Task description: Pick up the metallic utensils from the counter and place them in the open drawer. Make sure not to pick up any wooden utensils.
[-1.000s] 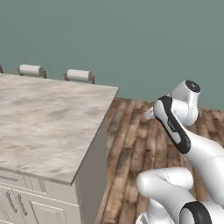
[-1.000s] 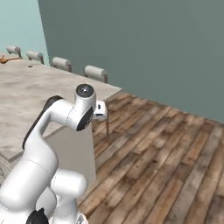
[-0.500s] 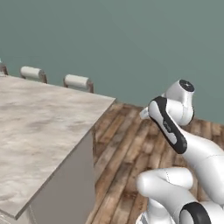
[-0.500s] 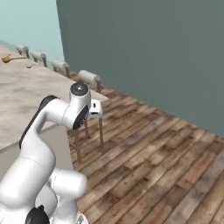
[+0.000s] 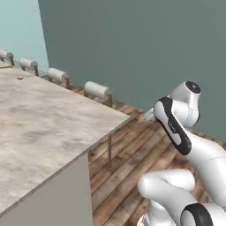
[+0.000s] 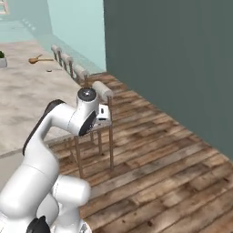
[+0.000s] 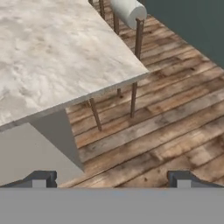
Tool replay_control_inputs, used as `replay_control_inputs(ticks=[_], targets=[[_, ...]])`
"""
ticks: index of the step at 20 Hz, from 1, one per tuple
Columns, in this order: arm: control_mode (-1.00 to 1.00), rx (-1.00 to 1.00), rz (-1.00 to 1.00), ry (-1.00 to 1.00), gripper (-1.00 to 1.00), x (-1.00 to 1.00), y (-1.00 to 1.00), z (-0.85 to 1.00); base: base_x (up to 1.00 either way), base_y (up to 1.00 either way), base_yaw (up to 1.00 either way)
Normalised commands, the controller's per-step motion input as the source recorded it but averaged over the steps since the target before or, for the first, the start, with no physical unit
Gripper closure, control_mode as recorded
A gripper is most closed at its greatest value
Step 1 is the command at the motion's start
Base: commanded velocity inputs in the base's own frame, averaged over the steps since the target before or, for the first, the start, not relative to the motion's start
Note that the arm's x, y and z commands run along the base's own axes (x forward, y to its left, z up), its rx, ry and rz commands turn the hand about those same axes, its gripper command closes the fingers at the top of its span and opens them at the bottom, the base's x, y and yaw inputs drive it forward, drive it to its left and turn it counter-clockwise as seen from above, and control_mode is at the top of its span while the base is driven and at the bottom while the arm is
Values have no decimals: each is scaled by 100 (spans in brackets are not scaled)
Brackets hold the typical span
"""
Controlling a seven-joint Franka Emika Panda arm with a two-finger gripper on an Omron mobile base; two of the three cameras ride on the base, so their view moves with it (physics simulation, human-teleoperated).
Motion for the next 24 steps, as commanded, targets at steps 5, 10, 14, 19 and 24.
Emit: replay_control_inputs(ticks=[5,10,14,19,24], targets=[[100,0,0,0,-100,0,0,0,87,-80,61],[100,0,0,0,-100,0,0,0,60,-100,52],[100,0,0,0,-100,0,0,0,61,-100,39],[100,0,0,0,-100,0,0,0,47,-100,23],[100,0,0,0,-100,0,0,0,84,-100,26]])
